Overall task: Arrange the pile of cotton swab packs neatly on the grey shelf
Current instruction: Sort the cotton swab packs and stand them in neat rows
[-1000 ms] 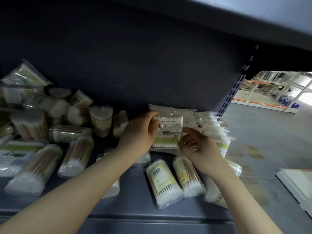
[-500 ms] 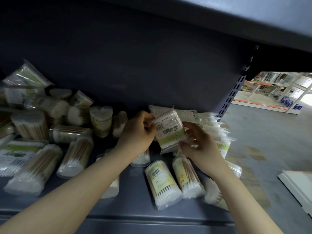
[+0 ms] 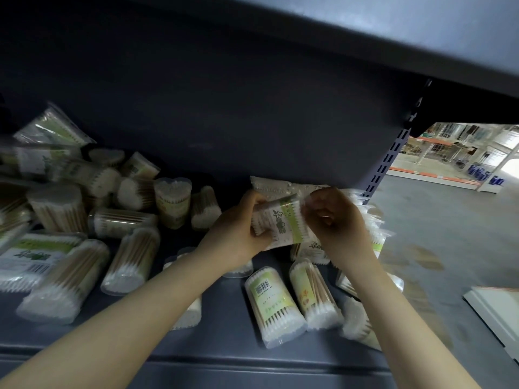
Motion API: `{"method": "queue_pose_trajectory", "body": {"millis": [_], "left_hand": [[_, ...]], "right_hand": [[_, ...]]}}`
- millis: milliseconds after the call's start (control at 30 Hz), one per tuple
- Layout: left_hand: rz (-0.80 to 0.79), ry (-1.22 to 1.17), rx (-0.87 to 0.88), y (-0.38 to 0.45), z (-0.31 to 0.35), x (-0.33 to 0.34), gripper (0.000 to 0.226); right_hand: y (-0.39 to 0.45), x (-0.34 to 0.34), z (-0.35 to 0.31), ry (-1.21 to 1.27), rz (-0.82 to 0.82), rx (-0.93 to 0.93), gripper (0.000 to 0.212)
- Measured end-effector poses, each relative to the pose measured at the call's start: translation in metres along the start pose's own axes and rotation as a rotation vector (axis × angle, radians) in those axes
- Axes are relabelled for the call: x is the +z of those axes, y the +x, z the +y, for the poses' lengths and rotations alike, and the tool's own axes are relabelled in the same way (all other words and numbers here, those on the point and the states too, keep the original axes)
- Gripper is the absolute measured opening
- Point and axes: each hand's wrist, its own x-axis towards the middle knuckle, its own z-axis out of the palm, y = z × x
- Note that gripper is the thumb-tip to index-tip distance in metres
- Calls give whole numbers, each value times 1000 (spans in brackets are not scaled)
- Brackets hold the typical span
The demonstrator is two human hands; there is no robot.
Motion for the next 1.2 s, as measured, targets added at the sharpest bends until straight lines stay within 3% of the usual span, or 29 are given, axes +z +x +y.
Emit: {"method": "queue_pose_trajectory", "body": {"millis": [133,333,433,633,800,900,1067,1200], "left_hand": [[52,83,2,0,-1,1,33],[127,33,-15,-2,1,-2,24],[132,11,-64,-3,2,-2,20],[94,124,-106,-11,2,3,21],[57,196,-95,-18,3,5,43],[27,229,-96,-21,0,6,42],[44,336,-88,-23,1,4,81],[51,324,-104,-23,1,3,75]], "right_hand": [[-1,1,2,-50,-25,-22,12],[-6,-2,8,-69,-143,74,30],[-9,-1,10,-68,-108,76,41],[-10,-2,6,-4,-28,54,36],[-7,-1,5,-47,-32,45,19],[-5,0,4,-88,-44,27,18],[-3,0,3,-150,-80,9,17],[-2,0,3,-147,-79,12,18]]}}
